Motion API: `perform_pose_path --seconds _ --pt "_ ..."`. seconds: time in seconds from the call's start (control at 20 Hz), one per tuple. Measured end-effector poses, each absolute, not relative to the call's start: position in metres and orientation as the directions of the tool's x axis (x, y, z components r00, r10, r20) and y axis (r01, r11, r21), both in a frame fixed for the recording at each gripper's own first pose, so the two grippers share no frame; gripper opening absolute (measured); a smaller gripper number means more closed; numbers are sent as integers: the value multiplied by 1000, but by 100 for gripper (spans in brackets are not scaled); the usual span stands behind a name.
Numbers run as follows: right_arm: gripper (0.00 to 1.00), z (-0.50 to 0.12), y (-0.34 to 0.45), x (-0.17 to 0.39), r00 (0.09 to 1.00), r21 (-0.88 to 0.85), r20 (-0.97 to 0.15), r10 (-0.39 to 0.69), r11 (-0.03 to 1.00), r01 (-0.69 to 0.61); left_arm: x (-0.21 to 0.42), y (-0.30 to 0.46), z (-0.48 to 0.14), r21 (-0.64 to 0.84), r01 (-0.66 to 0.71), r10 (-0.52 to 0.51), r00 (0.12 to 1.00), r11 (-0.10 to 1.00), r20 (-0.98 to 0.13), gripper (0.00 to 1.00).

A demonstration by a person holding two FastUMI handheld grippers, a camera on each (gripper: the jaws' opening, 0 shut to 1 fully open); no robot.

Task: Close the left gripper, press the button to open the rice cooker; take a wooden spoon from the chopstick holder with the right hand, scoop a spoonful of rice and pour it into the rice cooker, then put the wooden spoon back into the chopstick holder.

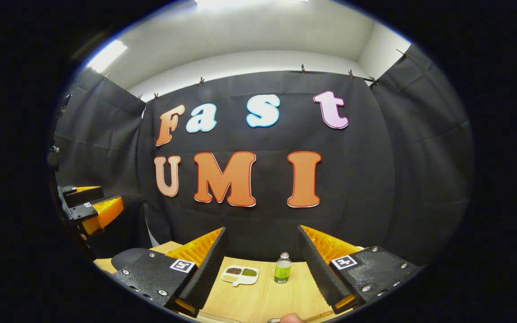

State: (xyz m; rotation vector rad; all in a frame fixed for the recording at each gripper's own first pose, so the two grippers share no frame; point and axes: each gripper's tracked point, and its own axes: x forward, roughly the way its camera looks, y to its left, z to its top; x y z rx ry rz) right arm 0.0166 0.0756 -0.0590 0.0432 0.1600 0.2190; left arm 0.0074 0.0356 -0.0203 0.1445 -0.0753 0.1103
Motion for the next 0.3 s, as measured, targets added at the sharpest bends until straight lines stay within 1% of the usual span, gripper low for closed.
perform_pose_path --seconds 0.1,0.3 --pt "95 -56 78 17 965 62 -137 221 975 -215 5 36 -20 132 -125 114 989 983 90 100" --pt "95 -58 84 13 965 78 -139 222 974 -213 3 24 -31 96 -95 91 994 991 53 100"
